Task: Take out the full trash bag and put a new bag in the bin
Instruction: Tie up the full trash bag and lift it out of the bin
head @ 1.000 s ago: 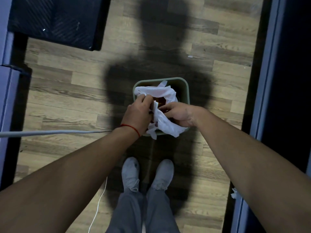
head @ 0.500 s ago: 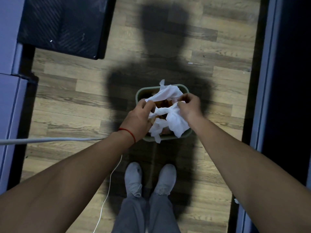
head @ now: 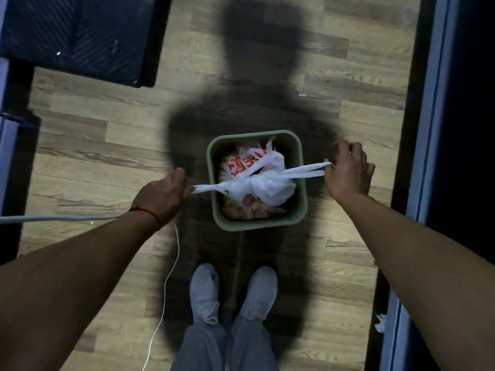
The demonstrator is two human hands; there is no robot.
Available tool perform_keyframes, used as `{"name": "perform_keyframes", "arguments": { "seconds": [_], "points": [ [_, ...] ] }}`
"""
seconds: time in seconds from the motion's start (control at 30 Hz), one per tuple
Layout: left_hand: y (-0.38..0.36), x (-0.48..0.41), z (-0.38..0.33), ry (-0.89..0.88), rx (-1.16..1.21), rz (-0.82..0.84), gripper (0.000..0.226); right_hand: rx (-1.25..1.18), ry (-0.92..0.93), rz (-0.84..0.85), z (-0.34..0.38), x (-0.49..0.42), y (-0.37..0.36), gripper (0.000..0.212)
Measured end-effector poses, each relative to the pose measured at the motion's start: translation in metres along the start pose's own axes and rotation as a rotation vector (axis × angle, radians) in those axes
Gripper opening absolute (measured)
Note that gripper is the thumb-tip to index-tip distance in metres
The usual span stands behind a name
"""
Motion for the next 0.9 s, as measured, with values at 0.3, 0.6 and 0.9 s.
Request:
{"name": "perform_keyframes", "arguments": {
  "seconds": [0.3, 0.6, 0.9],
  "points": [
    [-0.015, 0.001, 0.014, 0.162, 0.053, -0.029, 0.021, -0.296, -0.264, -0.011, -0.002, 0.015, -0.016, 0.026],
    [0.054, 0.028, -0.073, 0.534, 0.689, -0.381, 0.016, -0.781, -0.208, 0.443, 0.077, 0.084, 0.05, 0.021],
    [0.049, 0.045, -0.143, 0.531, 1.114, -0.327, 0.017, -1.022, -0.153, 0.485, 0.109, 0.107, 0.051, 0.022]
  ]
}}
Point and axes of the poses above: each hand's wrist, its own x-axis away from the middle knuckle, its own y-axis out of the back of the hand, z = x × y, the point moved 2 cm from there along -x, towards the middle knuckle, and after that the axes turned 11 degrees about -z, right-handed, at the moved point
